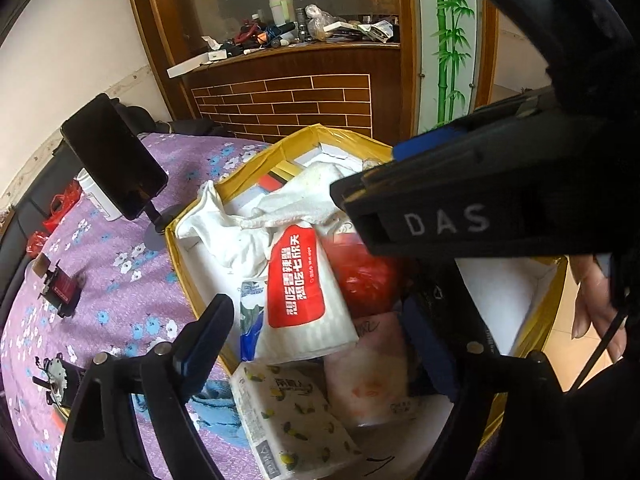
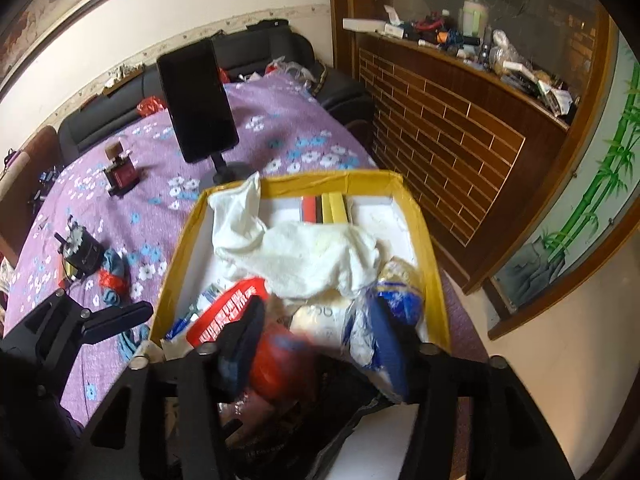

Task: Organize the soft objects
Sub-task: 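Open the right gripper to release the red bag in the tray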

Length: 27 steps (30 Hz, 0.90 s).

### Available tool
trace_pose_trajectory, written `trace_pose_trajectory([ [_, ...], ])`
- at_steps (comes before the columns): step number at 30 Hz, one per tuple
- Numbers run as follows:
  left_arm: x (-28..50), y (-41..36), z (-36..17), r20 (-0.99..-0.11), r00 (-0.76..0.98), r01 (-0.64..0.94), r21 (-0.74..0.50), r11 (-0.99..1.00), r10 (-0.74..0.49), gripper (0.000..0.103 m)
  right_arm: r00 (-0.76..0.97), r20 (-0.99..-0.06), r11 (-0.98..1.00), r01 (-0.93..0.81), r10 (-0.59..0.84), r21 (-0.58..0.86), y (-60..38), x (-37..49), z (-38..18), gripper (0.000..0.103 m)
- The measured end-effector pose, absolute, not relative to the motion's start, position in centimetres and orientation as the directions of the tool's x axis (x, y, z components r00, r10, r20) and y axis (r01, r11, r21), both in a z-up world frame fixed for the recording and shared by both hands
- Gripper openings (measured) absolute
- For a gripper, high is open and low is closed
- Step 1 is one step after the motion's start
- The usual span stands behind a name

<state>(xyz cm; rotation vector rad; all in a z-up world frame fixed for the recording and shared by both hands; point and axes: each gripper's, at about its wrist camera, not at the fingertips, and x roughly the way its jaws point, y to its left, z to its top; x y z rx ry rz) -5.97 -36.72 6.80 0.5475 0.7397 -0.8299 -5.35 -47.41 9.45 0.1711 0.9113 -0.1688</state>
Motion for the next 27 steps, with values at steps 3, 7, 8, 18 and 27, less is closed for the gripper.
trace_pose_trajectory([
  [3, -6.1, -36.7, 6.9, -0.758, 0.472, 0.805, 0.163, 0.57, -0.45, 0.087, 0.637, -0.767, 0.974, 0.212, -0.073, 0.084, -47.3, -5.7, 10.4, 0.074],
  [7, -6.1, -36.3, 7.3, -0.744, 0.488, 0.796, 0.164, 0.582, -0.457, 0.087, 0.705, -0.709, 0.968, 0.186, -0.013, 0.167, -47.6, -6.6, 11.7, 0.079],
  [8, -6.0, -36.2, 7.5, -0.74, 0.492, 0.792, 0.163, 0.588, -0.459, 0.087, 0.712, -0.702, 0.965, 0.185, -0.003, 0.184, -47.6, -6.6, 11.8, 0.08],
  [18, -5.9, -35.3, 8.8, -0.698, 0.538, 0.759, 0.158, 0.632, -0.471, 0.087, 0.756, -0.654, 0.96, 0.178, 0.008, 0.217, -47.2, -7.1, 13.0, 0.082],
  [27, -5.7, -34.4, 9.5, -0.679, 0.574, 0.728, 0.165, 0.666, -0.459, 0.087, 0.753, -0.641, 0.955, 0.276, -0.144, 0.109, -47.3, -7.0, 14.6, 0.085],
])
